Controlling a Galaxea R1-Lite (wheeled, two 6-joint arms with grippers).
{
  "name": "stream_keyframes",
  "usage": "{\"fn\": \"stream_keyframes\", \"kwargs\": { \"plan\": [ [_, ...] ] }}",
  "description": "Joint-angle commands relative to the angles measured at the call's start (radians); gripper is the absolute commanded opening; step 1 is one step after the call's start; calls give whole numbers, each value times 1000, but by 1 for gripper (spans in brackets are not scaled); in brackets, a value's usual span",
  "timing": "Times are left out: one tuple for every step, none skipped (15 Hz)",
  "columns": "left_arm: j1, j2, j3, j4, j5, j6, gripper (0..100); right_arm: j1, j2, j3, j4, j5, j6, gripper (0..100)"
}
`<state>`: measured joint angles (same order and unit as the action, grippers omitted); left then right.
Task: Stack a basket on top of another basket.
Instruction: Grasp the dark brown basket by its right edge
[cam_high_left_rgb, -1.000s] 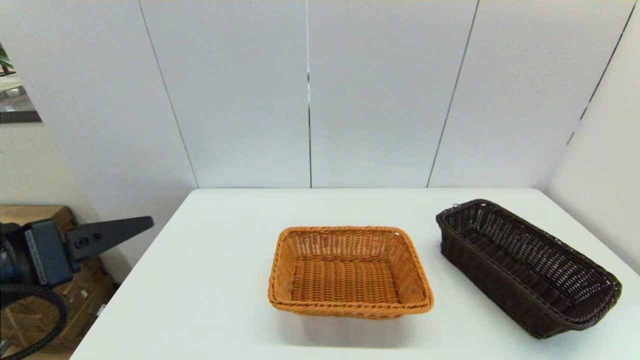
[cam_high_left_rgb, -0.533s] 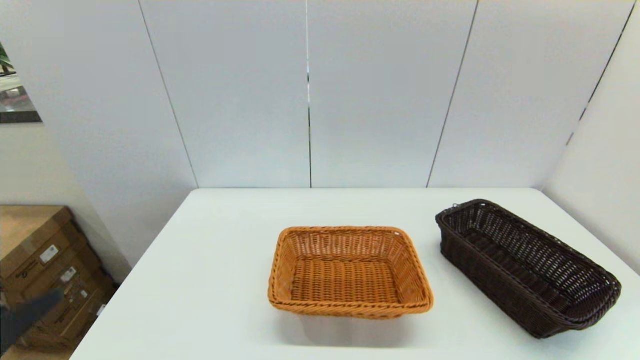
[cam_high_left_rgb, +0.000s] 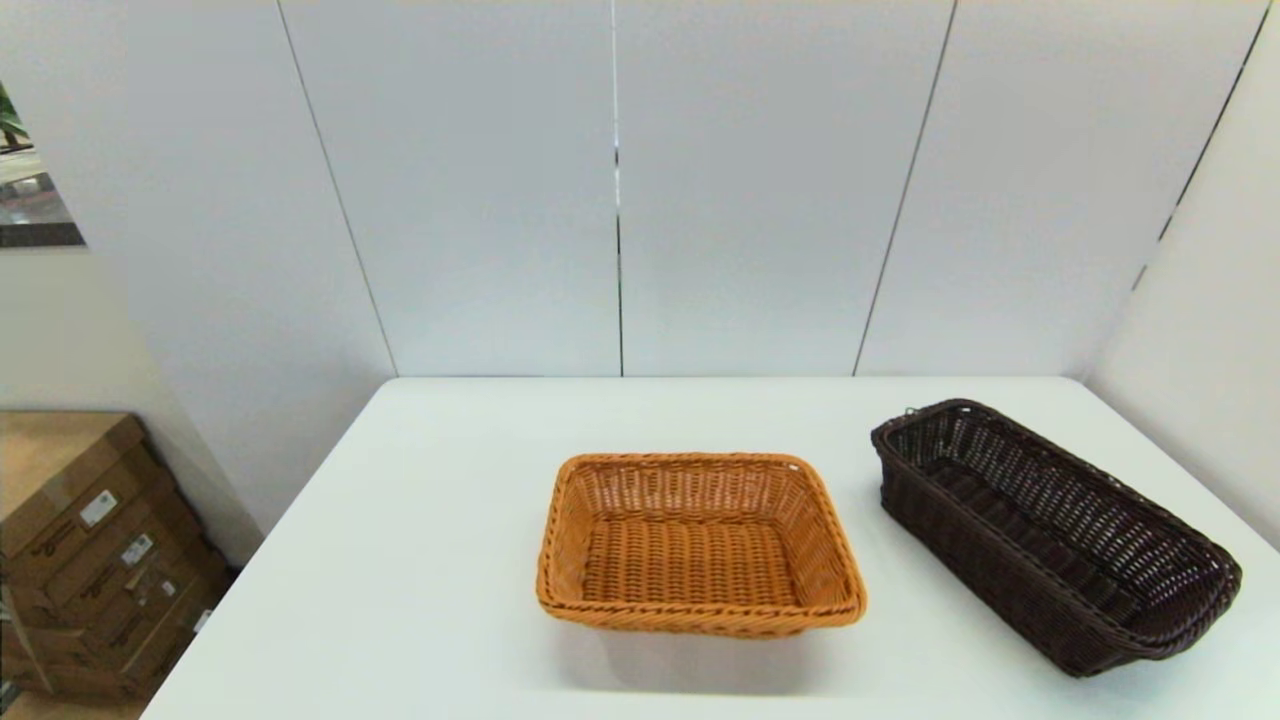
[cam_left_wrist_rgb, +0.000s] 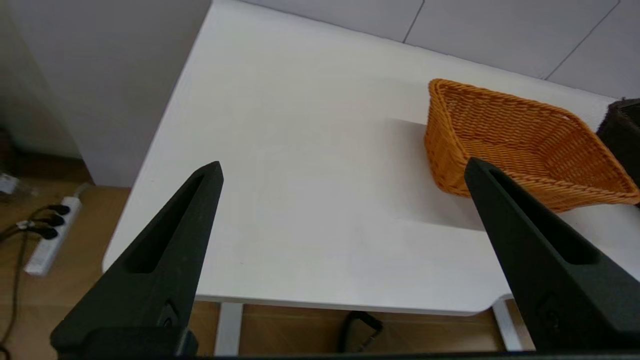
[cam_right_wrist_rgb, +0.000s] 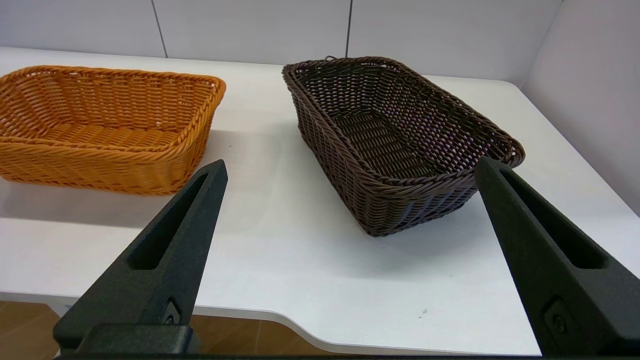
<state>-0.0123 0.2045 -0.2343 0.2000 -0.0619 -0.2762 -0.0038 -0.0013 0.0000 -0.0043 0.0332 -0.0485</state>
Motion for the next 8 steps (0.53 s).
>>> {"fn": "stream_keyframes", "kwargs": {
  "plan": [
    [14,-169,52,18,1,78,100,1,1,0,0,1,-1,100],
    [14,-204,59,27,2,84,100,1,1,0,0,1,-1,100],
    [12,-206,75,21,7,94,100,1,1,0,0,1,-1,100],
    [12,-206,87,10,20,111,100,1,1,0,0,1,-1,100],
    [12,-206,99,-1,33,127,100,1,1,0,0,1,-1,100],
    [12,-206,108,-13,47,146,100,-1,1,0,0,1,-1,100],
    [12,-206,130,-33,62,164,100,-1,1,0,0,1,-1,100],
    [12,-206,150,-59,77,178,100,-1,1,0,0,1,-1,100]
  ]
}}
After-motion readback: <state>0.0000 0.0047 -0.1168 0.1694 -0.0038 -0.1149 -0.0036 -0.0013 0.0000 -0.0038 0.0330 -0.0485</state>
